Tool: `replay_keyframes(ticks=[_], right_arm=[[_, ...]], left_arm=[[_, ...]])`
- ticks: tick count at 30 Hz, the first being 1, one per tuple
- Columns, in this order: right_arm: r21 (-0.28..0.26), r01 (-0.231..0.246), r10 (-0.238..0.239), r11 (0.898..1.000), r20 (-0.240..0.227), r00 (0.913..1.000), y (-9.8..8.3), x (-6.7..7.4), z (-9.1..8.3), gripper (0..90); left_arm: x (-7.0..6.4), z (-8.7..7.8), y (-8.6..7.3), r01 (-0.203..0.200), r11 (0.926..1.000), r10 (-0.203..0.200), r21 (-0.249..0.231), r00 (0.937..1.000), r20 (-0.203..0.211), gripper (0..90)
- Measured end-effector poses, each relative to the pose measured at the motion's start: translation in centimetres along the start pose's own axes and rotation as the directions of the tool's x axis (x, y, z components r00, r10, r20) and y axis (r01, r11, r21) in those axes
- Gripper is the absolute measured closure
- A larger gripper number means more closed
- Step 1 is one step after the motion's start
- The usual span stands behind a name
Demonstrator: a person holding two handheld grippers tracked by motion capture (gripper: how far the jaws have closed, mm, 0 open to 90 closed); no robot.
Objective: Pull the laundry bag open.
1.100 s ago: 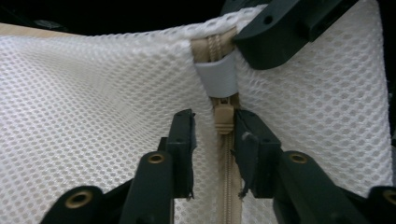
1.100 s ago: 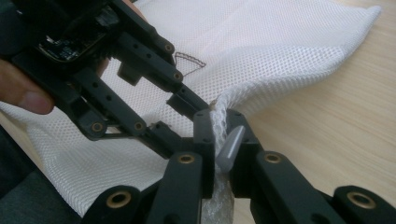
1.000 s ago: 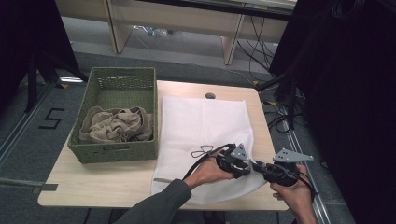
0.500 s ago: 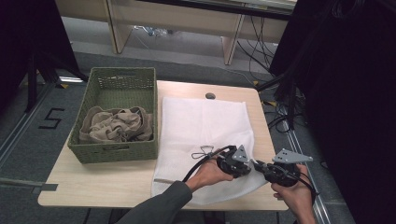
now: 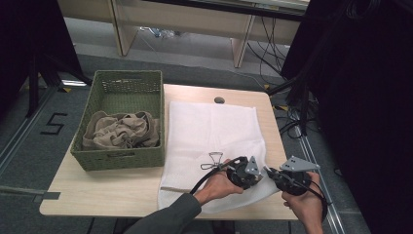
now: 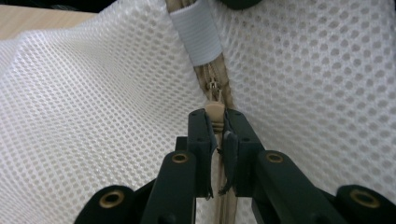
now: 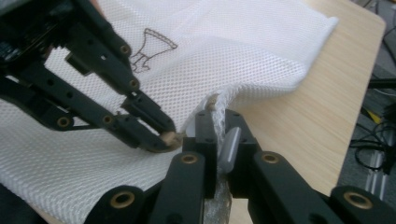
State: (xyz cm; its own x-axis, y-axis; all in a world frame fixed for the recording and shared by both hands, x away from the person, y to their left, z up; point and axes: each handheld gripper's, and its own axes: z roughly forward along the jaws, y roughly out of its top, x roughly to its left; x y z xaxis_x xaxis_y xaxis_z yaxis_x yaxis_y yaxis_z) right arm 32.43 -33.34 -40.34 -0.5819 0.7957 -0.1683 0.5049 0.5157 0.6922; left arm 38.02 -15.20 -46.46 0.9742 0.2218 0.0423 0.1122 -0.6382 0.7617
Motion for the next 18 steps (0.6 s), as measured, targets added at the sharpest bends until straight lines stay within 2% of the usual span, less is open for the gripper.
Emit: replay_keyframes(ticks=[2,3,8,10,14,16,18], right_arm=[[0.003,-0.012,0.012,1.000,0.007,0.9999,-0.1,0.0,0.1,86.5],[0.011,0.000,-0.001,1.000,0.017,0.9998,-0.1,-0.1,0.1,86.5],[0.027,0.008,-0.009,1.000,0.044,0.9990,-0.2,-0.1,0.1,86.5],[0.047,0.013,-0.016,0.999,0.061,0.9980,-0.4,-0.1,0.4,86.5],[0.055,0.007,-0.010,0.998,0.056,0.9984,-0.4,0.1,0.7,86.5],[0.078,0.029,-0.035,0.997,0.069,0.9970,-0.5,0.2,0.9,86.4],[0.081,0.027,-0.033,0.996,0.067,0.9972,-0.7,0.1,1.1,86.4]], left_arm=[[-0.1,-0.1,-0.1,-0.019,0.9996,0.019,0.021,0.9998,-0.009,81.6],[-0.1,-0.1,-0.2,-0.028,0.9992,0.028,0.030,0.9995,-0.011,81.6],[0.0,-0.7,-1.1,-0.018,0.9989,0.018,0.043,0.9998,-0.010,81.6],[-0.1,-1.1,-1.4,-0.039,0.9962,0.041,0.078,0.9990,-0.020,81.6],[-0.3,-1.4,-1.7,-0.042,0.9949,0.044,0.091,0.9988,-0.022,81.6],[-0.4,-1.6,-1.9,-0.059,0.9921,0.062,0.111,0.9977,-0.027,81.6],[-0.3,-1.9,-2.0,-0.061,0.9929,0.065,0.102,0.9975,-0.030,81.5]])
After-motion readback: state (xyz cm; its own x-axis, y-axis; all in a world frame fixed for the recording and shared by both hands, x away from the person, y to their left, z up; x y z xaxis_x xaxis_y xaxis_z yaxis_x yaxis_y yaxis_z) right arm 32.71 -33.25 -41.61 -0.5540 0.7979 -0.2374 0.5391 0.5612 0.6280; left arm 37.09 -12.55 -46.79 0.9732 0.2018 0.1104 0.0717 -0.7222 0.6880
